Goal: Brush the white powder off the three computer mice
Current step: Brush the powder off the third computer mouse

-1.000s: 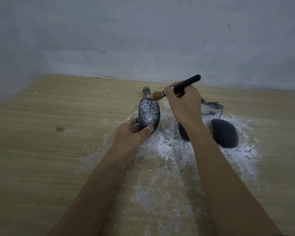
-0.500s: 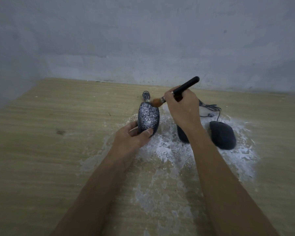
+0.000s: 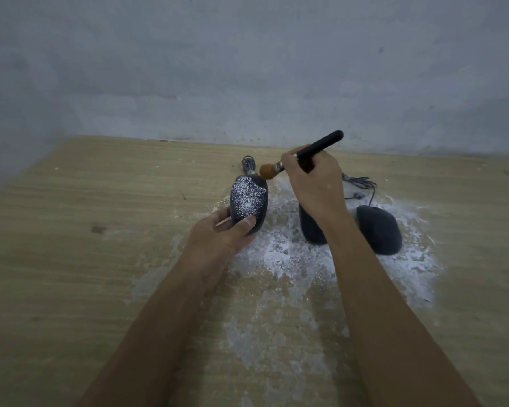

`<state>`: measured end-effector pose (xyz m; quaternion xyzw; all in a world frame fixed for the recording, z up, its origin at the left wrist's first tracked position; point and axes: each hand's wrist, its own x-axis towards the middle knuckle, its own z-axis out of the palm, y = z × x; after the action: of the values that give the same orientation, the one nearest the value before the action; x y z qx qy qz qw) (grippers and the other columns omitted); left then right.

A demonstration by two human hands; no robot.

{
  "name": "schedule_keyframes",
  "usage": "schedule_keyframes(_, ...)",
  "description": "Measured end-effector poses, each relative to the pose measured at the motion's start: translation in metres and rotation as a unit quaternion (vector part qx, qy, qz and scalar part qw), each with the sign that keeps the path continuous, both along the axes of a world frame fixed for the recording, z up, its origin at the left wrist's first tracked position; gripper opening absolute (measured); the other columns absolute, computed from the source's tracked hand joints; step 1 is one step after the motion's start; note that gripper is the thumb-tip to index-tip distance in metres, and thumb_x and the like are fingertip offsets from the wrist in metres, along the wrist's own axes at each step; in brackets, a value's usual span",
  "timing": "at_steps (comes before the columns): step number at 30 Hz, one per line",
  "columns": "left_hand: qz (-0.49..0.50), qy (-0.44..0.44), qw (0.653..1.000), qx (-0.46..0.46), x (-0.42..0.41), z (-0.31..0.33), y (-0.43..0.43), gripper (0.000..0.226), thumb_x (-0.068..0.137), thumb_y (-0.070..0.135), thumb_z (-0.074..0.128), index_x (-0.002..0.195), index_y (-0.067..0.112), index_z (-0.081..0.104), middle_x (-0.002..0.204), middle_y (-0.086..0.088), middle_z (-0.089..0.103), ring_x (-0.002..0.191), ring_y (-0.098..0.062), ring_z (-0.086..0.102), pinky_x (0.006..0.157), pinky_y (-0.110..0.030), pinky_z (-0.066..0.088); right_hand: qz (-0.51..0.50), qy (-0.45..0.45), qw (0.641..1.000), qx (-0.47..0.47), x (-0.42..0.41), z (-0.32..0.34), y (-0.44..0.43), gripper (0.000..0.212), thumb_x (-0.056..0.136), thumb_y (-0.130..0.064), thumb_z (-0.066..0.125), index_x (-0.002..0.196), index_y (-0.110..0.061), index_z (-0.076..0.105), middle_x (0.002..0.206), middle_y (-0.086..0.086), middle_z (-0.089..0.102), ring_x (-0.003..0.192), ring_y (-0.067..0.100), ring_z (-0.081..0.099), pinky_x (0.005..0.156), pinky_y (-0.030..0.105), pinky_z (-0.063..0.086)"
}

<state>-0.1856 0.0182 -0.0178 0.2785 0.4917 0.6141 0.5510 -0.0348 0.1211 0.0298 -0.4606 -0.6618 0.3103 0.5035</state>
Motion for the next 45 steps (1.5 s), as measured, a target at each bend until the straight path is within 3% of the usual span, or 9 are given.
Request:
schedule_keyframes(5, 0.016, -0.002, 1.0, 0.002, 0.0, 0.001, -0.002, 0.056, 0.083, -0.002, 0.073, 0.133, 0.008, 0.053, 0.111, -0.011, 0.075, 0.098, -0.023, 0.074, 0.085, -0.034, 0.06, 0.013, -0.008, 1.0, -0.014, 0.0, 0.0, 0.0, 0.015, 0.096, -0.024, 0.064, 0.082, -0.022, 0.068, 0.06, -0.012, 0.053, 0.045, -0.002, 0.046, 0.044, 0.011, 0.034)
schedule_keyframes(10, 0.018, 0.035, 0.999, -0.001, 0.002, 0.0, -0.003, 0.06, 0.081, -0.001, 0.076, 0.135, 0.011, 0.052, 0.108, -0.011, 0.076, 0.099, -0.024, 0.074, 0.087, -0.037, 0.059, 0.048, -0.048, 0.998, 0.011, -0.003, 0.0, -0.003, 0.01, 0.099, -0.027, 0.065, 0.099, -0.023, 0.074, 0.072, -0.015, 0.061, 0.054, -0.009, 0.052, 0.052, 0.008, 0.036)
schedule_keyframes(14, 0.014, 0.047, 0.999, -0.003, 0.002, -0.002, -0.002, 0.061, 0.079, 0.0, 0.078, 0.133, 0.013, 0.053, 0.105, -0.008, 0.078, 0.098, -0.023, 0.075, 0.09, -0.04, 0.058, 0.029, -0.022, 0.999, 0.02, -0.006, 0.001, -0.005, 0.015, 0.097, -0.025, 0.064, 0.084, -0.027, 0.07, 0.063, -0.013, 0.057, 0.049, -0.003, 0.049, 0.05, 0.012, 0.035)
schedule_keyframes(17, 0.016, 0.042, 0.999, -0.005, 0.001, -0.003, -0.001, 0.061, 0.078, 0.001, 0.08, 0.131, 0.015, 0.054, 0.105, -0.008, 0.078, 0.097, -0.022, 0.075, 0.088, -0.04, 0.059, 0.035, -0.041, 0.998, 0.036, -0.004, 0.005, -0.005, 0.012, 0.097, -0.027, 0.066, 0.089, -0.025, 0.074, 0.066, -0.016, 0.06, 0.052, -0.006, 0.052, 0.052, 0.01, 0.035)
schedule_keyframes(21, 0.018, 0.04, 0.999, -0.005, 0.001, -0.003, -0.001, 0.06, 0.077, 0.001, 0.08, 0.13, 0.015, 0.055, 0.104, -0.008, 0.078, 0.096, -0.022, 0.075, 0.086, -0.038, 0.059, 0.028, -0.041, 0.998, 0.029, -0.004, 0.005, -0.005, 0.014, 0.095, -0.026, 0.065, 0.082, -0.025, 0.071, 0.062, -0.012, 0.058, 0.05, -0.002, 0.05, 0.054, 0.019, 0.038)
schedule_keyframes(24, 0.022, 0.034, 0.999, -0.004, 0.001, -0.001, -0.001, 0.06, 0.078, 0.0, 0.079, 0.13, 0.014, 0.054, 0.106, -0.009, 0.077, 0.098, -0.023, 0.075, 0.086, -0.038, 0.059, 0.043, -0.048, 0.998, 0.022, -0.004, 0.004, -0.005, 0.012, 0.096, -0.025, 0.065, 0.087, -0.024, 0.073, 0.061, -0.014, 0.059, 0.049, -0.003, 0.05, 0.05, 0.012, 0.036)
schedule_keyframes(31, 0.022, 0.029, 0.999, 0.0, 0.002, 0.001, -0.002, 0.056, 0.079, 0.0, 0.078, 0.128, 0.014, 0.056, 0.105, -0.009, 0.077, 0.098, -0.023, 0.074, 0.088, -0.039, 0.058, 0.05, -0.044, 0.998, 0.015, -0.004, 0.004, -0.006, 0.015, 0.095, -0.023, 0.065, 0.082, -0.025, 0.072, 0.053, -0.016, 0.057, 0.045, -0.002, 0.047, 0.047, 0.012, 0.034)
schedule_keyframes(38, 0.043, -0.007, 0.999, 0.005, 0.004, 0.002, -0.002, 0.051, 0.079, -0.004, 0.076, 0.118, 0.021, 0.053, 0.097, -0.011, 0.077, 0.095, -0.026, 0.075, 0.078, -0.037, 0.061, 0.055, -0.032, 0.998, 0.0, 0.001, 0.006, -0.004, 0.017, 0.094, -0.021, 0.065, 0.077, -0.024, 0.069, 0.046, -0.017, 0.051, 0.042, 0.0, 0.042, 0.043, 0.014, 0.033)
schedule_keyframes(45, 0.044, -0.02, 0.999, 0.006, 0.004, 0.005, -0.003, 0.045, 0.081, -0.005, 0.074, 0.115, 0.018, 0.055, 0.101, -0.014, 0.076, 0.096, -0.026, 0.075, 0.077, -0.035, 0.062, 0.047, -0.021, 0.999, -0.008, 0.005, 0.004, -0.002, 0.013, 0.095, -0.024, 0.067, 0.085, -0.019, 0.073, 0.053, -0.015, 0.055, 0.043, -0.002, 0.044, 0.045, 0.013, 0.034)
